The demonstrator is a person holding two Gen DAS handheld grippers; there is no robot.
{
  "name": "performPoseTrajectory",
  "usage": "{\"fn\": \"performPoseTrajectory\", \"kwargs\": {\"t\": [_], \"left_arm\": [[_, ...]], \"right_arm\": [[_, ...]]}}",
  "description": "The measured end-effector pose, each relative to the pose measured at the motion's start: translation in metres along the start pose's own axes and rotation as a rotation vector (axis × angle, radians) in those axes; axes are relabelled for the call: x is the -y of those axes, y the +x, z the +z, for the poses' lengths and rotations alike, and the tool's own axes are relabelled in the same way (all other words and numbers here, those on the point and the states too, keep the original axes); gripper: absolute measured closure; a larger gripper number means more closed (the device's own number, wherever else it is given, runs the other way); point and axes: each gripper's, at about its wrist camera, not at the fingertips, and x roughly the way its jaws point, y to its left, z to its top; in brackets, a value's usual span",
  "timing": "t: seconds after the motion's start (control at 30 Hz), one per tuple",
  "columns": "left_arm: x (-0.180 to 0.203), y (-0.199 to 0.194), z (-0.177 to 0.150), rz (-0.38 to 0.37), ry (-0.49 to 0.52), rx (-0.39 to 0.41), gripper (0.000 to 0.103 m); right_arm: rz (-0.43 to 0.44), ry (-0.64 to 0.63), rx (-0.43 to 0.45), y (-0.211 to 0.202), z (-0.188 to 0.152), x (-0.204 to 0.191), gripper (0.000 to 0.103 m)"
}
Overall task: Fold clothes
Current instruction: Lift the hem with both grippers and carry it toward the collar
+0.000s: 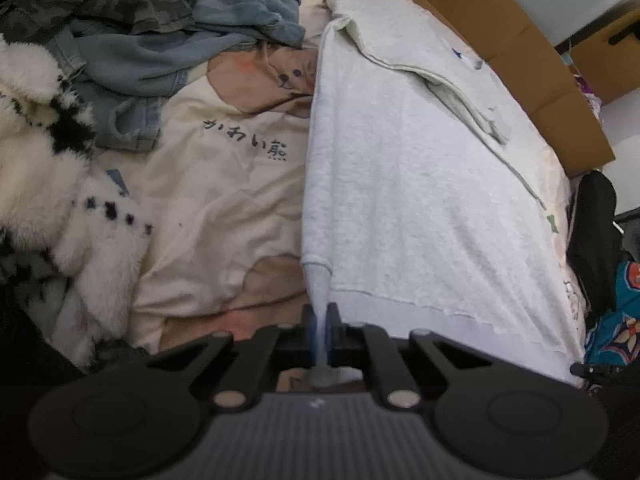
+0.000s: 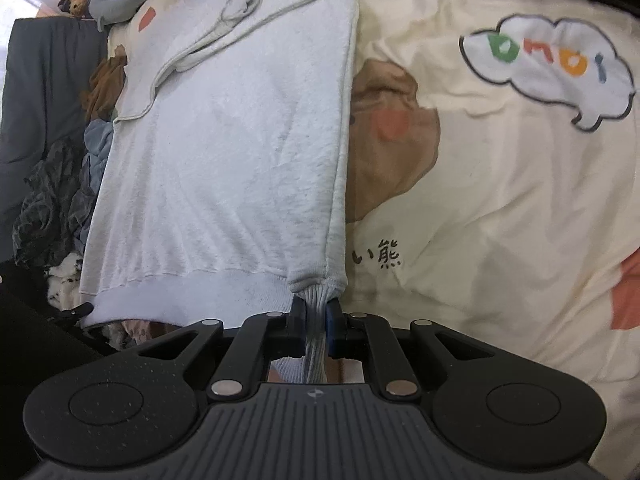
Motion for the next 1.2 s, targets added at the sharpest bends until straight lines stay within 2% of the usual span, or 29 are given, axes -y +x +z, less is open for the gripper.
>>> {"fn": "performPoseTrajectory", "kwargs": {"t": [0.5,0.8,0.97,1.1,1.2], "left_arm": [[0.018,-0.029,-0.026,-0.030,0.005,0.000,0.100],[0.023,-0.039,-0.045,-0.035,-0.017,-0.025,0.100],[0.032,-0.041,-0.067,-0.048,-0.020,-0.066,0.100],[0.026,-0.033,-0.085,-0.050,-0.058,-0.098,0.100],[0.019,-0.032,-0.088,-0.062,-0.098,-0.090,0.100]], "right_arm": [[-0.045,-0.048,-0.010,-0.033,-0.001,-0.003,0.097],[-0.086,-0.028,-0.032,-0.056,-0.001,0.009,0.097],[-0.112,-0.007,-0.045,-0.071,-0.006,0.020,0.097],[-0.132,0.016,-0.071,-0.073,-0.016,0.029,0.097],[-0.132,0.036,-0.072,-0.071,-0.020,0.031,0.097]]}}
